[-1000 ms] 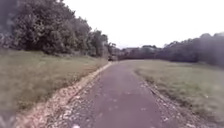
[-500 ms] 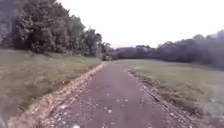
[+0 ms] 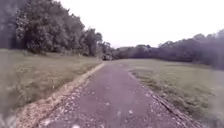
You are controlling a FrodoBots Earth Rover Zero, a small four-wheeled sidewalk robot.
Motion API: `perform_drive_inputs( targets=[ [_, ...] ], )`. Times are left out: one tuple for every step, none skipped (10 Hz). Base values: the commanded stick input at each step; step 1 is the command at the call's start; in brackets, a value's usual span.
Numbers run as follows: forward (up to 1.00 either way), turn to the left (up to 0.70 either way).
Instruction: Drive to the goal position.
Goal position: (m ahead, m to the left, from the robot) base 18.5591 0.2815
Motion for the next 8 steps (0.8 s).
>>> perform_drive_inputs(
  targets=[
    [0.70,0.00],
    [0.70,0.00],
    [0.70,0.00],
    [0.70,0.00],
    [0.70,0.00],
    [0.70,0.00],
    [0.70,0.00],
    [0.70,0.00]
  ],
)
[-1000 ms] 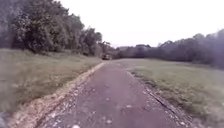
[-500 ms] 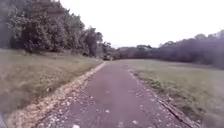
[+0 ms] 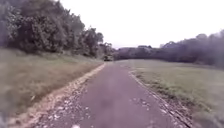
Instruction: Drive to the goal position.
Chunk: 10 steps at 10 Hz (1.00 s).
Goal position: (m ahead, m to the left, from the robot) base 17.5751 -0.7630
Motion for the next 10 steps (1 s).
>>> perform_drive_inputs(
  targets=[
    [0.70,0.00],
    [0.70,0.00],
    [0.70,0.00],
    [0.70,0.00],
    [0.70,0.00],
    [0.70,0.00],
    [0.70,-0.06],
    [0.70,-0.17],
    [0.70,-0.29],
    [0.70,-0.31]
  ],
)
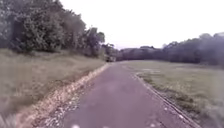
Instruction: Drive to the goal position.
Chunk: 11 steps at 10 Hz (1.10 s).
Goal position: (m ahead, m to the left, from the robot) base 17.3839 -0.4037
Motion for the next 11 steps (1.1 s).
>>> perform_drive_inputs(
  targets=[
    [0.70,0.00],
    [0.70,0.00],
    [0.70,0.00],
    [0.70,0.00],
    [0.70,0.00],
    [0.70,0.00],
    [0.70,0.00],
    [0.70,0.00],
    [0.70,0.00],
    [0.70,0.00],
    [0.70,0.00]
  ],
)
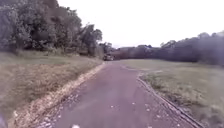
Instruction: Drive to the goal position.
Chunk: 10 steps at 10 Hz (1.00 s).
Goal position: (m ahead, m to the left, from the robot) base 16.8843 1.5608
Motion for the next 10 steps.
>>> perform_drive_inputs(
  targets=[
    [0.70,0.00],
    [0.70,0.00],
    [0.70,0.00],
    [0.70,0.00],
    [0.70,0.00],
    [0.70,0.00],
    [0.70,0.00],
    [0.70,0.00],
    [0.70,0.00],
    [0.70,0.00]
  ],
)
